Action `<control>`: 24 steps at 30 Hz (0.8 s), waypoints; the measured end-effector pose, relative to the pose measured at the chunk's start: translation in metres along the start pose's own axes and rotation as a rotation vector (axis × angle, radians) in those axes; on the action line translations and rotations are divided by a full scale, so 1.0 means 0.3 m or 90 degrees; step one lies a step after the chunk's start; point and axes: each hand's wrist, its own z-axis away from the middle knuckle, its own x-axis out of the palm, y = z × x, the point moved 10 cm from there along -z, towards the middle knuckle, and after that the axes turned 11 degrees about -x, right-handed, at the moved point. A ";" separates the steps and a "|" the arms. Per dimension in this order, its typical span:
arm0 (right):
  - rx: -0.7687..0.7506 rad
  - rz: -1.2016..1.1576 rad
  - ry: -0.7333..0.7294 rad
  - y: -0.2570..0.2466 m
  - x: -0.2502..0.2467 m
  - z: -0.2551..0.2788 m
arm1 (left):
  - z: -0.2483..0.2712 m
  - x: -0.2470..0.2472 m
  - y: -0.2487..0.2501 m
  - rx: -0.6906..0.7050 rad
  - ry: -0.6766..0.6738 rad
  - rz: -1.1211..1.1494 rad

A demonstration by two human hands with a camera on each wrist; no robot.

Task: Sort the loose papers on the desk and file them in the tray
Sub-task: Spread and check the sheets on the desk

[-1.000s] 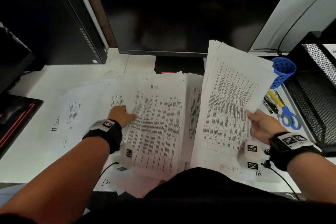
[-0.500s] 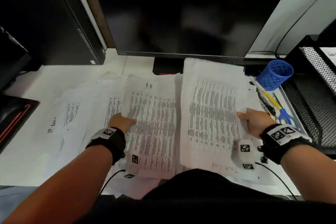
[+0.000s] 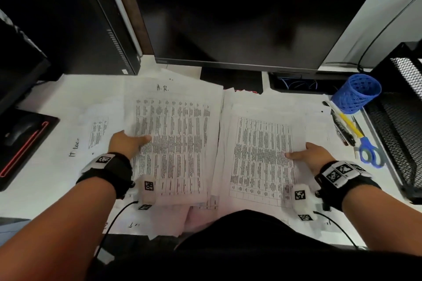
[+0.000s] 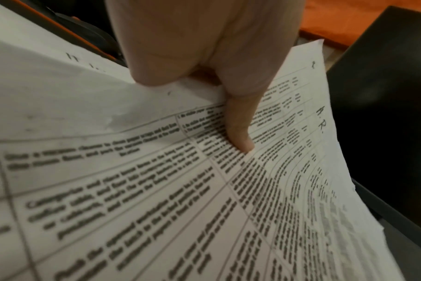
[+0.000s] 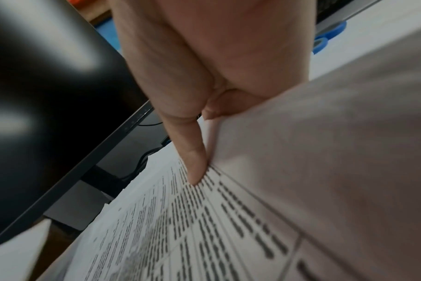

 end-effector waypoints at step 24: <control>-0.131 0.230 0.227 -0.160 -0.036 0.096 | 0.184 0.458 -0.002 -0.086 -0.310 0.049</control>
